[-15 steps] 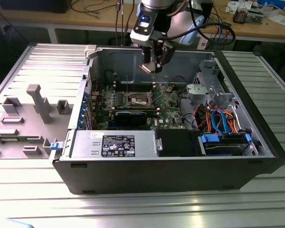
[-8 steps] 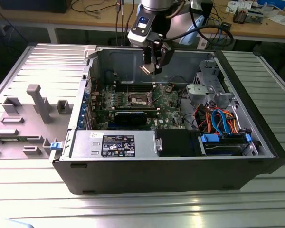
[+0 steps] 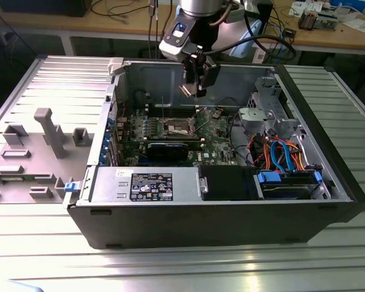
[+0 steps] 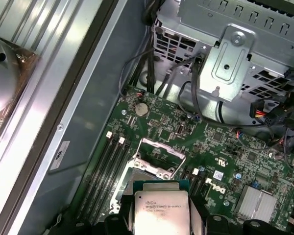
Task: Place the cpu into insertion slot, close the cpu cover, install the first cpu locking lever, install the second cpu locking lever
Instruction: 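Place the cpu into insertion slot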
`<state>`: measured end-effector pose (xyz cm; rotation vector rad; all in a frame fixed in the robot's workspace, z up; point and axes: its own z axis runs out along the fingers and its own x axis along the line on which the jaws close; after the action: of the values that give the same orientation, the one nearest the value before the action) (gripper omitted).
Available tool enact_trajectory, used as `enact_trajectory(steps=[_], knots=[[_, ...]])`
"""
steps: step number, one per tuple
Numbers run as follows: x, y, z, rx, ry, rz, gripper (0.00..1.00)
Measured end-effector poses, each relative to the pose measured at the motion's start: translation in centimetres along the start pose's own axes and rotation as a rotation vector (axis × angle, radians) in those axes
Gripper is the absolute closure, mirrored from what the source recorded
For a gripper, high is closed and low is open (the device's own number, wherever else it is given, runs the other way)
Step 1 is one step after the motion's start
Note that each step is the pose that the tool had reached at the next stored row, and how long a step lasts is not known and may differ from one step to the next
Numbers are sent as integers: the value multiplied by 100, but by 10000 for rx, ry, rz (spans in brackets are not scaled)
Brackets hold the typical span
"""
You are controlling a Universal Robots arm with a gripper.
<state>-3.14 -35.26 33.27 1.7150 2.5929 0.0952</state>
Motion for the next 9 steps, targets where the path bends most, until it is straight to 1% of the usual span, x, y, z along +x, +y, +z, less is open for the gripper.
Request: enact_trajectory(steps=[1,3,4,6,9], knots=[[0,0,5,-1,-14,163,45],[0,-2,20,3,-49,645,45],[0,-2,29,3,-60,781,45],[2,-9,38,4,-76,993,45],[5,-15,40,3,-78,1029,45]])
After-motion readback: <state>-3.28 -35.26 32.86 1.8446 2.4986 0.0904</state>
